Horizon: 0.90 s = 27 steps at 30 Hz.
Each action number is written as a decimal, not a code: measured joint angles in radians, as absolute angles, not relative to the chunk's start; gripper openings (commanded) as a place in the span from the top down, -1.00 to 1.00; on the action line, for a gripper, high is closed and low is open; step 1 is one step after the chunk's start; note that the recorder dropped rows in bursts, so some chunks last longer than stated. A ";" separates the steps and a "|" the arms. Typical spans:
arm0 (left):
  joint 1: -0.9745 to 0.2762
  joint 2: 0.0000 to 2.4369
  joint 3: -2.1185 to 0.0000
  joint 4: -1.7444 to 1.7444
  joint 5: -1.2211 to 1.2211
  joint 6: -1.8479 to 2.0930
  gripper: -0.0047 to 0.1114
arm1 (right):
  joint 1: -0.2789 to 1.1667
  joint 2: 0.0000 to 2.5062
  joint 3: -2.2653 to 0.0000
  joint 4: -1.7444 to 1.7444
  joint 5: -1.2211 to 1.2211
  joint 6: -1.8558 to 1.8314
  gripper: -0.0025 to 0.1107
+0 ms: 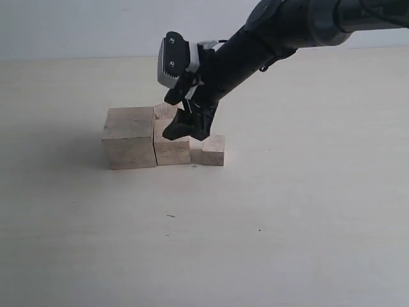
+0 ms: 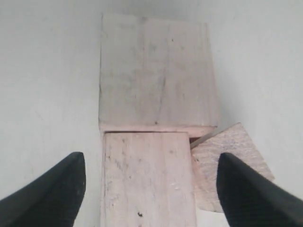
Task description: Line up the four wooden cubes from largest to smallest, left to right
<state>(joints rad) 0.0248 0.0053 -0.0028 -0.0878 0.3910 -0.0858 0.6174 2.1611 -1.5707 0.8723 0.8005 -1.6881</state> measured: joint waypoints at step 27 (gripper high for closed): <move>0.025 0.005 -0.003 -0.088 0.391 -0.086 0.92 | 0.617 2.181 -1.603 0.875 0.469 -1.099 0.96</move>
<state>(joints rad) 0.0248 0.0053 -0.0028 -0.0878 0.3910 -0.0858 0.6174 2.1808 -1.6026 0.8745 0.4690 -1.0986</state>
